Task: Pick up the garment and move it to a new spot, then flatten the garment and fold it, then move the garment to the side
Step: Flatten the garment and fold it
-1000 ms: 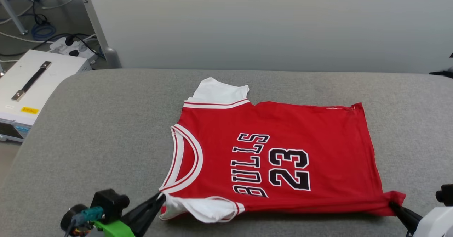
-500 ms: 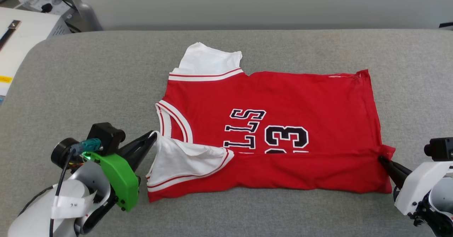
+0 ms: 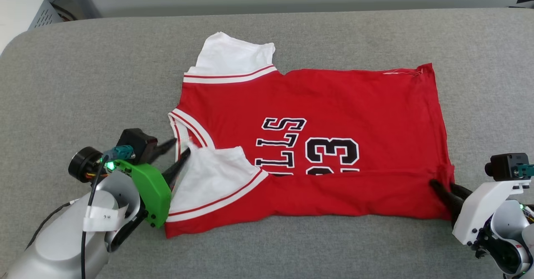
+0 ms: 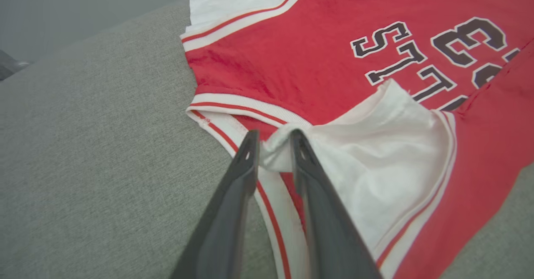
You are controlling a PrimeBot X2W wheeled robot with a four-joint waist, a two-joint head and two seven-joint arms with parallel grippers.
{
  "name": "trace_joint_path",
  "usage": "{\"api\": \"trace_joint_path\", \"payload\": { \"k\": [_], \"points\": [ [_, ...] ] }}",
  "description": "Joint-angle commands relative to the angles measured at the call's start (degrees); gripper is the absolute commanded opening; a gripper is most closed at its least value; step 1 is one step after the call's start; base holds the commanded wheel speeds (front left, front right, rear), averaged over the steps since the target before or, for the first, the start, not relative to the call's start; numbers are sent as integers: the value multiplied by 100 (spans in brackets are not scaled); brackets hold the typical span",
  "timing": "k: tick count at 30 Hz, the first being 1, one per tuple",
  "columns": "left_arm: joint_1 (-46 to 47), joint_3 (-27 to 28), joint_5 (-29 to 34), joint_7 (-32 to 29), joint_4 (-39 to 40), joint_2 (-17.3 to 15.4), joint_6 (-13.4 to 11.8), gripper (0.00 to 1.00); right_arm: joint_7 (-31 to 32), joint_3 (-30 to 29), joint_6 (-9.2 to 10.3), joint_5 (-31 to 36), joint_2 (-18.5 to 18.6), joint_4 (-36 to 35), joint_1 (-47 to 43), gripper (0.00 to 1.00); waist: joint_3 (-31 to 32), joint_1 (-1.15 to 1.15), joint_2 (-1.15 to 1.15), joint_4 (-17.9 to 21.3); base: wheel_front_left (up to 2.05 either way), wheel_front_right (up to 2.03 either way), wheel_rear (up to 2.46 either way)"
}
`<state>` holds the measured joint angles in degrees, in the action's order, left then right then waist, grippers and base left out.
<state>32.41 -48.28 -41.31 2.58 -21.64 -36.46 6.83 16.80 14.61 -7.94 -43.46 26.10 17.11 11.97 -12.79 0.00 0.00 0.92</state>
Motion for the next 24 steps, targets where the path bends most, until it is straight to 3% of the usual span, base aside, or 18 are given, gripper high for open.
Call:
{"api": "trace_joint_path", "payload": {
  "k": [1,8,13,20,24],
  "points": [
    [115,39,20,158,-144,84,-24,100,-55,6,45,70,-19,26,112,100,40,0,0,-7,0,0,0],
    [-61,412,-286,780,-618,361,-327,100,-246,2,45,293,26,-128,-27,100,329,0,0,-74,0,0,0],
    [-451,775,-576,1087,-480,504,-649,100,-282,-147,45,734,84,-409,-292,100,573,0,0,-160,0,0,0],
    [-1433,1164,-834,1210,346,623,-1260,100,333,-725,45,1400,-278,-959,-869,100,779,0,0,-225,0,0,0],
    [-1934,1122,-869,1069,820,572,-1627,100,875,-1186,45,1787,-596,-1315,-1220,100,815,0,0,-252,0,0,0]
  ]
}}
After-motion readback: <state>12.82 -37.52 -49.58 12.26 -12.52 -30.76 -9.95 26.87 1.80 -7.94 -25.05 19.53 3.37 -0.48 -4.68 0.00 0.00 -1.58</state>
